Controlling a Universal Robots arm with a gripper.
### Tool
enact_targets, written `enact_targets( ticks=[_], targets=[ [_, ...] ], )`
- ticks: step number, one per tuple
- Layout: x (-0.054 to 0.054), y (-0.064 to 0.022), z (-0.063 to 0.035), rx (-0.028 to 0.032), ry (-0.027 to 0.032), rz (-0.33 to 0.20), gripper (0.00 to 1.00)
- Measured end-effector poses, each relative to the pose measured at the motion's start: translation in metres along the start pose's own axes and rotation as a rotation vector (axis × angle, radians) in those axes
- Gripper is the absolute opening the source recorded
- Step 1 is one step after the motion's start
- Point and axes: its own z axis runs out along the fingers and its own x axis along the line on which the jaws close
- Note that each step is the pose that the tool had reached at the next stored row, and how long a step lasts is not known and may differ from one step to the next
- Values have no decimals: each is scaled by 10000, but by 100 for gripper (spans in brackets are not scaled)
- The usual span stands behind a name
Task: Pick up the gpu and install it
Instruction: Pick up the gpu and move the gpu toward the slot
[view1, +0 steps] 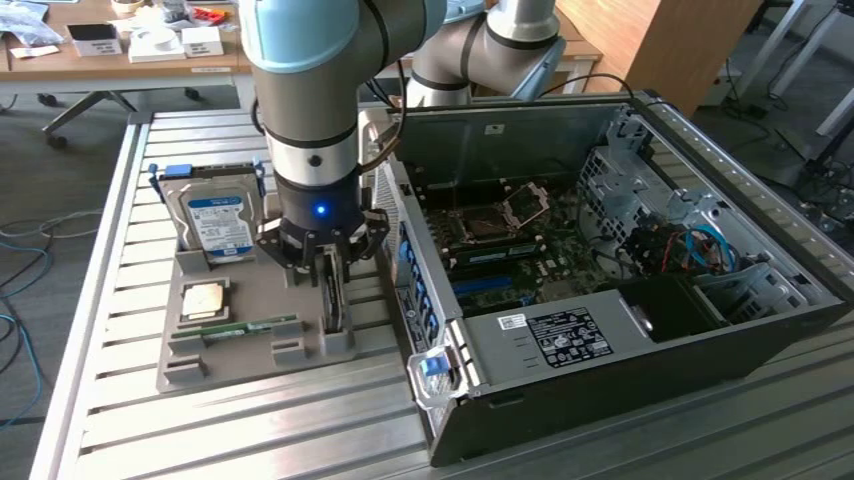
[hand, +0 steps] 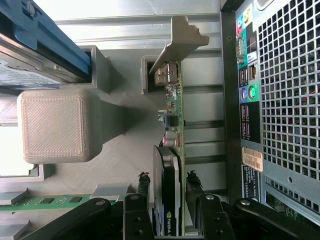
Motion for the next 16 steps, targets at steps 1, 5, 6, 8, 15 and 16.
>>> enact_targets(
  ticks=[1,5,6,8,15,16],
  targets=[
    [0,0,0,0,0,0,43],
    [-8,1,2,-3,-2,1,43],
    [-10,1,1,-1,-1,1,43],
    [-10,1,0,-1,0,2,43],
    [-11,1,1,-1,0,0,43],
    [-11,1,0,0,0,0,43]
  ],
)
